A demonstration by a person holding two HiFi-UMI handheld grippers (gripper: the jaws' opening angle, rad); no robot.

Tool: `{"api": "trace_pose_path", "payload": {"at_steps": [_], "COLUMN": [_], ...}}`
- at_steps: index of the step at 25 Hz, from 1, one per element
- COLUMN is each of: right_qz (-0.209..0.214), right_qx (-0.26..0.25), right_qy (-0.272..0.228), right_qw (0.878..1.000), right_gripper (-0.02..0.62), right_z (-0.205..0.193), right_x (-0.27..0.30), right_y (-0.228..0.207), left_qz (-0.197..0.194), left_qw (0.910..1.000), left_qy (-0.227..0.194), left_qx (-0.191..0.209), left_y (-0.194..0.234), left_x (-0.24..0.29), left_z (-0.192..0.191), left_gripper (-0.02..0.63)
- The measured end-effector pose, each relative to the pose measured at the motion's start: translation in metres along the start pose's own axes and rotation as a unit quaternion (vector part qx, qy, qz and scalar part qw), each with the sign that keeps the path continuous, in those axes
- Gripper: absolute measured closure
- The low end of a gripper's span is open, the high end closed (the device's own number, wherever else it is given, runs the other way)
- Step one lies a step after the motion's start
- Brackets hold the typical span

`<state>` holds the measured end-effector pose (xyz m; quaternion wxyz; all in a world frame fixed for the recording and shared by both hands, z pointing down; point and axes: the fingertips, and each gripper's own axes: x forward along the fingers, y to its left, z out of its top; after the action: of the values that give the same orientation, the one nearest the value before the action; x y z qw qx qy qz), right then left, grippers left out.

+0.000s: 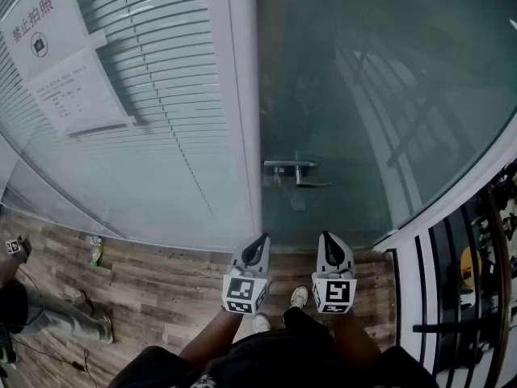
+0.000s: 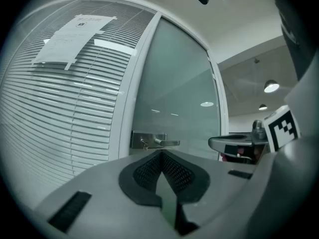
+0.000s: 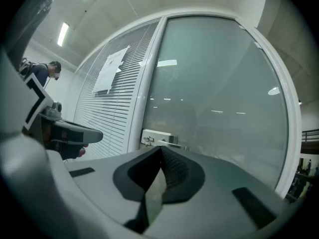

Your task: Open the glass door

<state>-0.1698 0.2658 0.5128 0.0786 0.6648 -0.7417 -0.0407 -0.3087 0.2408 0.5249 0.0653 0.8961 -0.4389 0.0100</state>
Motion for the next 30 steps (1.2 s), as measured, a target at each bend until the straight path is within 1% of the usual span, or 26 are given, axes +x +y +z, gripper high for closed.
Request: {"api": "trace_pose_path", "payload": {"at_steps": [3,5,10,13,15,17,20,22,25,28,30], "right_qz": [0.014,0.026,0.089,0.13,0.154,0.178,0.221,0.247,0.274,0.296,0.313], "right_qx": [-0.008,-0.014,-0.041,-0.089,-0.139,-0.199,-0.276,-0.322,-0.39,-0.442,-0.473], "right_qy": [-0.002,0.006,0.026,0.043,0.054,0.067,0.091,0.115,0.144,0.165,0.183], "right_qw": [1.0,1.0,0.995,0.987,0.977,0.961,0.931,0.907,0.868,0.831,0.803], "right_gripper": [0.578,0.577,0.568,0.492,0.457,0.428,0.408,0.399,0.39,0.39,0.391], "right_z": [0.001,-0.001,0.001,0.0,0.002,0.003,0.0,-0.008,-0.019,-0.028,-0.037], "right_x": [0.022,0.036,0.071,0.092,0.105,0.116,0.133,0.144,0.159,0.168,0.173], "right_y": [-0.01,-0.017,-0.018,-0.018,-0.018,-0.016,-0.01,-0.006,-0.003,-0.001,0.0], "left_qz": [0.002,0.003,0.02,0.027,0.028,0.03,0.03,0.034,0.044,0.048,0.052], "left_qw": [1.0,1.0,0.9992,0.9987,0.9983,0.9981,0.998,0.9977,0.9976,0.9974,0.9973], "left_qy": [0.002,0.006,0.027,0.042,0.049,0.053,0.056,0.059,0.052,0.053,0.05], "left_qx": [-0.001,0.001,0.02,0.014,0.012,0.01,0.006,0.003,0.008,0.009,0.01], "left_y": [0.0,-0.001,0.017,0.022,0.023,0.024,0.024,0.026,0.034,0.037,0.039], "left_x": [0.021,0.034,0.062,0.075,0.081,0.086,0.092,0.096,0.102,0.105,0.107], "left_z": [-0.002,-0.004,-0.011,-0.016,-0.02,-0.024,-0.027,-0.028,-0.033,-0.036,-0.037], "left_gripper": [0.603,0.603,0.603,0.603,0.603,0.603,0.603,0.603,0.603,0.603,0.603]}}
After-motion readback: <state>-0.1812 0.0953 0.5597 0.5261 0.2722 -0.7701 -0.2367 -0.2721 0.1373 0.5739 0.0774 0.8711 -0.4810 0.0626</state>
